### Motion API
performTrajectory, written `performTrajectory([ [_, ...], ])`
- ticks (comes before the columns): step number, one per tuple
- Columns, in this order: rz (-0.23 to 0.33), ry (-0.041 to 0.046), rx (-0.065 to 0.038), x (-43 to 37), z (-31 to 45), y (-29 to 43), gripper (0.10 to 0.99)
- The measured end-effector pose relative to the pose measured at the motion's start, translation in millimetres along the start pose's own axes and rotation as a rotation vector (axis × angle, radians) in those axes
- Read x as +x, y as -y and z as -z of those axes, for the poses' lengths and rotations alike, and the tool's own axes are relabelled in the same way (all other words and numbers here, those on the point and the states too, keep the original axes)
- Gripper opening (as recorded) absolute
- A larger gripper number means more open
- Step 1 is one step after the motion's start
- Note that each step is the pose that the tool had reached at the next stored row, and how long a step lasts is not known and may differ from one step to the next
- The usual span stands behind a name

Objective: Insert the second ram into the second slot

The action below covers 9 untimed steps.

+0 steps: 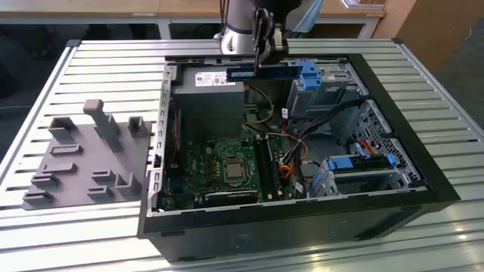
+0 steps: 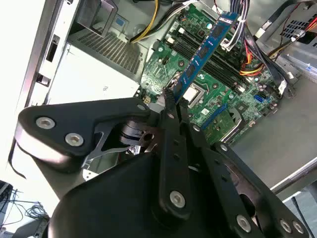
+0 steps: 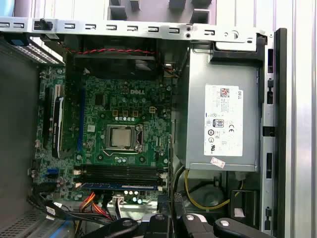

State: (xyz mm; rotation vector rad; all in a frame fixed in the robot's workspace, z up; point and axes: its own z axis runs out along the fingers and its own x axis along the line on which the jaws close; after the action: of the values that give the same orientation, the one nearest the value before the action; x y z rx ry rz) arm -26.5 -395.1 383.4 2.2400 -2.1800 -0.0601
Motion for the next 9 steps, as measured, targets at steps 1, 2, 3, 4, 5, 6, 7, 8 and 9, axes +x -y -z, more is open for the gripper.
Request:
performTrajectory([
  [1, 0.0, -0.0001, 0.0, 0.0, 0.0, 0.0, 0.141],
  [2, 0.0, 0.0, 0.0, 0.0, 0.0, 0.0, 0.141],
  [3, 0.0, 0.0, 0.0, 0.0, 0.0, 0.0, 0.141],
  [4, 0.0, 0.0, 0.0, 0.0, 0.0, 0.0, 0.141],
  [5, 0.0, 0.0, 0.0, 0.0, 0.0, 0.0, 0.141],
  [6, 0.0, -0.0001, 0.0, 0.2, 0.1, 0.0, 0.141],
  [7, 0.0, -0.0001, 0.0, 0.4, 0.1, -0.1, 0.141],
  [8, 0.0, -0.0001, 0.0, 0.6, 0.0, 0.0, 0.141],
  [9, 0.0, -0.0001, 0.0, 0.8, 0.0, 0.0, 0.141],
])
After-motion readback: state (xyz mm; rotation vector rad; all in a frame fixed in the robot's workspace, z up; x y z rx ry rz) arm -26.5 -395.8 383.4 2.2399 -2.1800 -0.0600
